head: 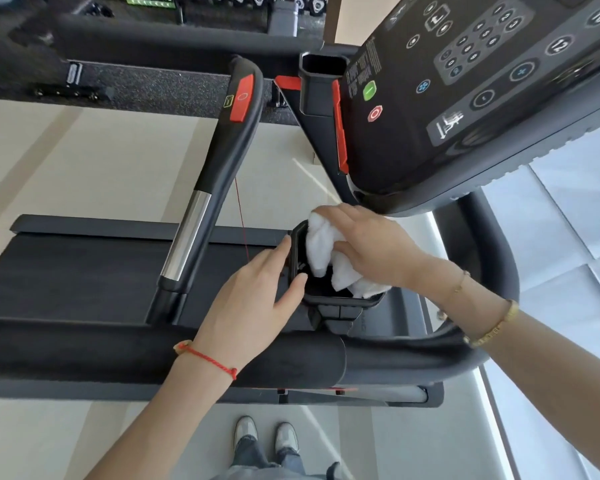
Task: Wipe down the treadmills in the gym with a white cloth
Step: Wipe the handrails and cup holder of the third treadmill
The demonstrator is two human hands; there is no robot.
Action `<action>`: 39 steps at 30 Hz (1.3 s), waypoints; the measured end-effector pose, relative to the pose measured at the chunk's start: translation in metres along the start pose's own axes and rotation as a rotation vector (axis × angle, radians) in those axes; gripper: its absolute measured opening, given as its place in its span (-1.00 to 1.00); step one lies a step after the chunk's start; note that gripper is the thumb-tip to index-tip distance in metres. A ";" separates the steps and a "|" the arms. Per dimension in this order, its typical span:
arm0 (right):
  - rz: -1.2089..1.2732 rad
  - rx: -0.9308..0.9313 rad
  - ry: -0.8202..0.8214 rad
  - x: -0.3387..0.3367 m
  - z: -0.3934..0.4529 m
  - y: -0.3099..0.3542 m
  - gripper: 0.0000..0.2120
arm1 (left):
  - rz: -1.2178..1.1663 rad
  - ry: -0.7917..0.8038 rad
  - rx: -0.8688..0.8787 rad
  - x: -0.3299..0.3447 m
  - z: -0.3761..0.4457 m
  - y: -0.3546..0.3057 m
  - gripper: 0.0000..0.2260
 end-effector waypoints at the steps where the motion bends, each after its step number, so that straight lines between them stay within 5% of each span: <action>1: 0.028 0.025 -0.026 0.000 -0.006 -0.003 -0.49 | 0.000 -0.002 0.002 0.000 0.000 0.000 -0.45; 6: -0.313 0.042 0.042 0.009 -0.003 0.000 -0.40 | 0.000 0.010 0.003 0.001 0.001 0.000 -0.45; 10: -0.333 -0.126 0.095 0.014 0.024 0.023 -0.41 | 0.009 0.010 0.003 0.001 0.002 -0.001 -0.46; 14: -0.327 -0.065 0.052 0.012 0.014 0.014 -0.42 | 0.010 0.011 0.000 0.002 0.001 -0.001 -0.44; 18: -0.255 0.070 -0.027 0.005 -0.011 0.004 -0.42 | 0.013 0.009 0.007 0.002 0.001 0.001 -0.44; 22: 0.269 0.399 -0.123 0.005 -0.042 -0.009 -0.50 | 0.021 0.015 0.037 0.004 0.004 0.000 -0.42; 25: 0.353 0.539 -0.122 0.015 -0.066 -0.018 -0.49 | 0.004 0.027 0.046 0.005 0.006 0.001 -0.42; 30: 0.267 0.522 -0.068 0.012 -0.043 -0.019 -0.60 | 0.006 0.024 0.062 0.006 0.006 0.001 -0.42; 39: 0.473 0.558 -0.145 0.019 -0.073 -0.016 -0.75 | -0.019 0.025 0.059 0.007 0.007 0.002 -0.42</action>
Point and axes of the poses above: each hand's wrist, its own z-axis towards the middle knuckle, its own x-axis out of the palm, y = z × x, the point moved 7 cm from there along z, towards the middle knuckle, and after that the axes turned 10 degrees about z, right-handed, at the moved point
